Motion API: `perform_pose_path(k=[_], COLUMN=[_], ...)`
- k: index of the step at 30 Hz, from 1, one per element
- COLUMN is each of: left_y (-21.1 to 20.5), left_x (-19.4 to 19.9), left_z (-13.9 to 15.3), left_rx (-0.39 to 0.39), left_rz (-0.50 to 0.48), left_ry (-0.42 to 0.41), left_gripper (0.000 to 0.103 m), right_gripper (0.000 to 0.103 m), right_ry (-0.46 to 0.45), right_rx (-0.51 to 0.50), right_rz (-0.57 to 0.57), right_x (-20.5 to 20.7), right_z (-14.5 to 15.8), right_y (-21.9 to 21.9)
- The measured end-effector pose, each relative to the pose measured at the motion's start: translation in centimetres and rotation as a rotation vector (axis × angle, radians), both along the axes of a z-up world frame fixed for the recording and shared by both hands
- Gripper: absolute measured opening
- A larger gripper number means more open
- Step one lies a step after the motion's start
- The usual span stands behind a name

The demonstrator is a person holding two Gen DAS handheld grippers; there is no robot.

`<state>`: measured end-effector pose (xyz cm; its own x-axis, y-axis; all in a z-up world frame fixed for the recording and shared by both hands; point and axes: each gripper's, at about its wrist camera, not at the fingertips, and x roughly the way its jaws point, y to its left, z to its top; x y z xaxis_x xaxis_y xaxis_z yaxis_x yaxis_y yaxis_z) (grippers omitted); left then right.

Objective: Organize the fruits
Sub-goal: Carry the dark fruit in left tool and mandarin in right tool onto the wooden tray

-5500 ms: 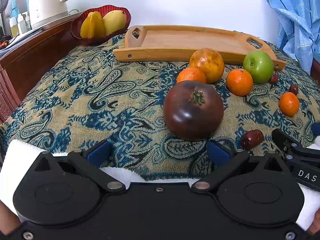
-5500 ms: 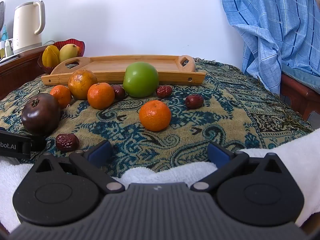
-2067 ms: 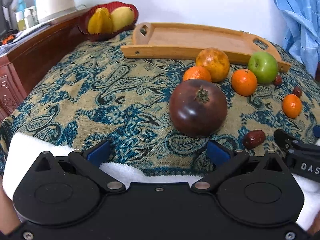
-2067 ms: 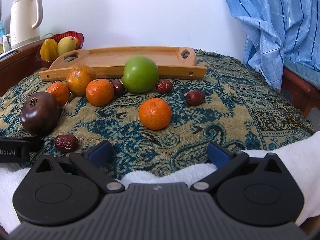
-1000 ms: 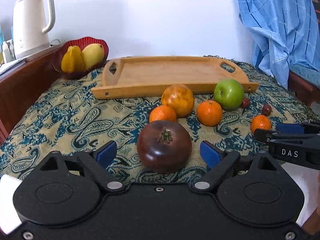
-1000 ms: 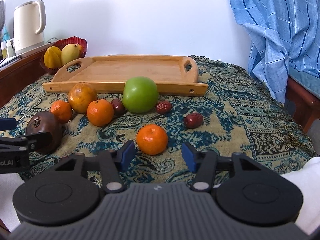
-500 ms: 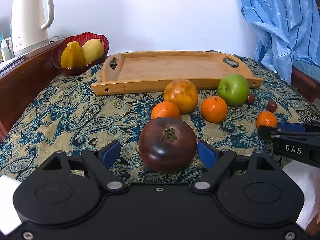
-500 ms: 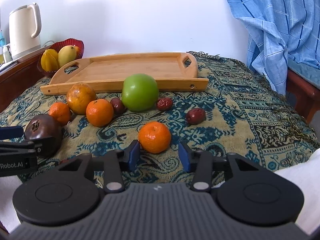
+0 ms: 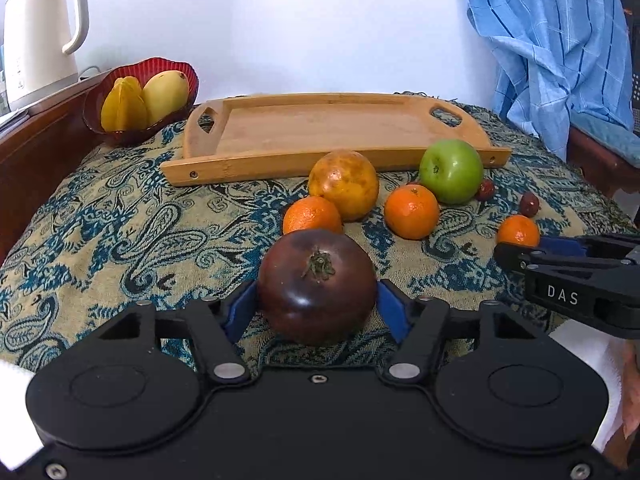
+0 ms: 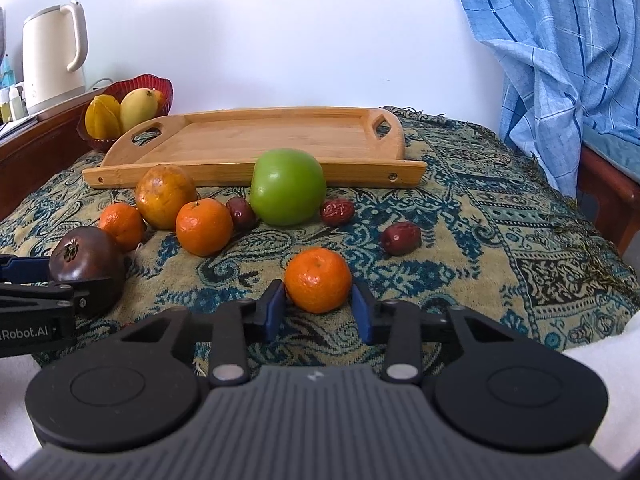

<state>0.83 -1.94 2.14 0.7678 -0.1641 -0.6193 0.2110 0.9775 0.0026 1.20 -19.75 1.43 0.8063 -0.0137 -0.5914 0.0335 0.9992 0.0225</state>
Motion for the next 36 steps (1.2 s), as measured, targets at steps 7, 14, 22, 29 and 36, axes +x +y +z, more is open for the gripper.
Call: perform_pose_path(k=[7, 14, 22, 29, 36], left_y=[-0.1, 0.1, 0.6, 1.0, 1.5], left_x=[-0.1, -0.4, -1.2, -1.2, 0.1], left_z=[0.2, 0.4, 1.6, 3.9, 5.9], left_rx=[0.004, 0.0, -0.008, -0.014, -0.031], left_rz=[0.004, 0.012, 0.03, 0.024, 0.041], left_ry=[0.007, 0.004, -0.02, -0.049, -0.049], left_gripper=[0.062, 0.06, 0.06, 0.06, 0.06], right_gripper=[0.041, 0.039, 0.037, 0.037, 0.037], right_ry=[-0.001, -0.007, -0.062, -0.075, -0.092], right_rx=[-0.012, -0.023, -0.018, 0.008, 0.036], right_rz=[0.004, 0.006, 0.008, 0.007, 0.006], right_x=[0.2, 0.0, -0.6, -0.4, 0.0], right_z=[0.0, 0.2, 2.1, 3.4, 5.5], right_y=[0.1, 0.0, -0.1, -0.3, -0.5])
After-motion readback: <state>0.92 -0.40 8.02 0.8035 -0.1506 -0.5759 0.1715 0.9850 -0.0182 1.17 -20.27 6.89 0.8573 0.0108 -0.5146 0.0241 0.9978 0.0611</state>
